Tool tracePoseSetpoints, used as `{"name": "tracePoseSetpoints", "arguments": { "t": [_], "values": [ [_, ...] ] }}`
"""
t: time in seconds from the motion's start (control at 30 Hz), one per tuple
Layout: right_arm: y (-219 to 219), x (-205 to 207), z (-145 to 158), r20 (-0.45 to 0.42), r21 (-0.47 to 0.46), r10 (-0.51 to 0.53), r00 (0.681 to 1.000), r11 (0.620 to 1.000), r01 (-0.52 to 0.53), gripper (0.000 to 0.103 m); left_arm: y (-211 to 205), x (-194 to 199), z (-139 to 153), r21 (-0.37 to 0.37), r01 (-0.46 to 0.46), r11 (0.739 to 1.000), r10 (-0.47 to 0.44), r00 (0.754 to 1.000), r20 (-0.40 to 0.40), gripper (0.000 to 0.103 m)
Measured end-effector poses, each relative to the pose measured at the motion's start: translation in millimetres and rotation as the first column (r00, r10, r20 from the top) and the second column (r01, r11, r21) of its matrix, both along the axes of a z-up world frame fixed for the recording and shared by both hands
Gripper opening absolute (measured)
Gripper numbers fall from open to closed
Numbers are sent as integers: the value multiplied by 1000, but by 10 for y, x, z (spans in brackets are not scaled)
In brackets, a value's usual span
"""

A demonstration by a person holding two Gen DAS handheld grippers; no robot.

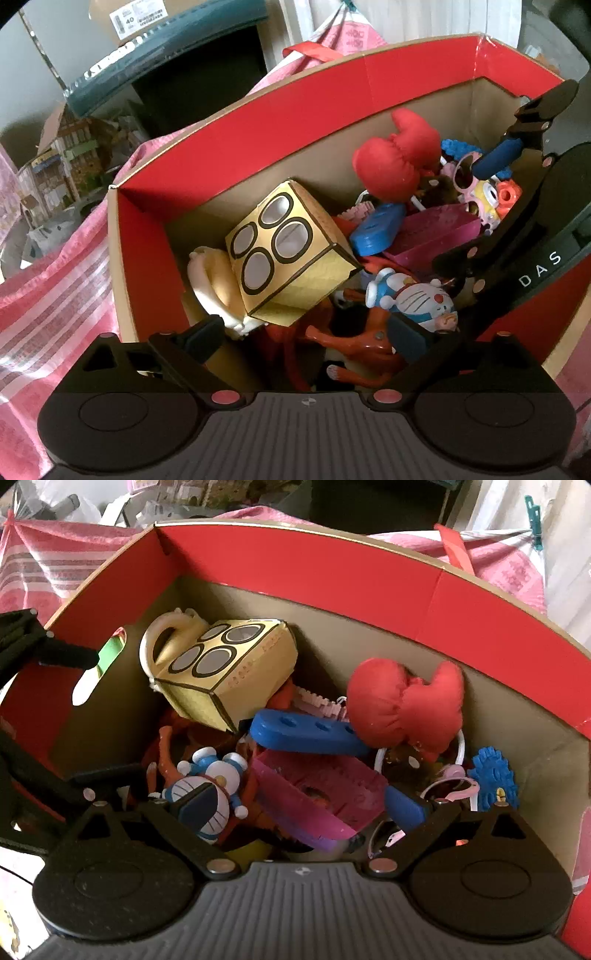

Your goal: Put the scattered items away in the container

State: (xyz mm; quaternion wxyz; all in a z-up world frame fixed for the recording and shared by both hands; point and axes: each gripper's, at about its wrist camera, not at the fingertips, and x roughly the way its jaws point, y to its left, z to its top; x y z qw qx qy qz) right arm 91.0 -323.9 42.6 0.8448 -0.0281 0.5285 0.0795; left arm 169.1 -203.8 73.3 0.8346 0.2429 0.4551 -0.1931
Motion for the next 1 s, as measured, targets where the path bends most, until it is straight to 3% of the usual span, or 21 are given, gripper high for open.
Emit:
{"name": "tracePoseSetpoints", "arguments": {
  "t": [0.33, 1.0],
  "values": [
    [44, -17, -3, 25, -46, 25, 999, 999, -23, 97, -8, 67, -33, -5, 9, 1000, -10, 999, -34, 97],
    [35, 14, -17, -2, -20, 36, 999, 999, -36, 97, -34, 91, -56, 24, 4, 1000, -3, 999, -44, 94]
  ]
}}
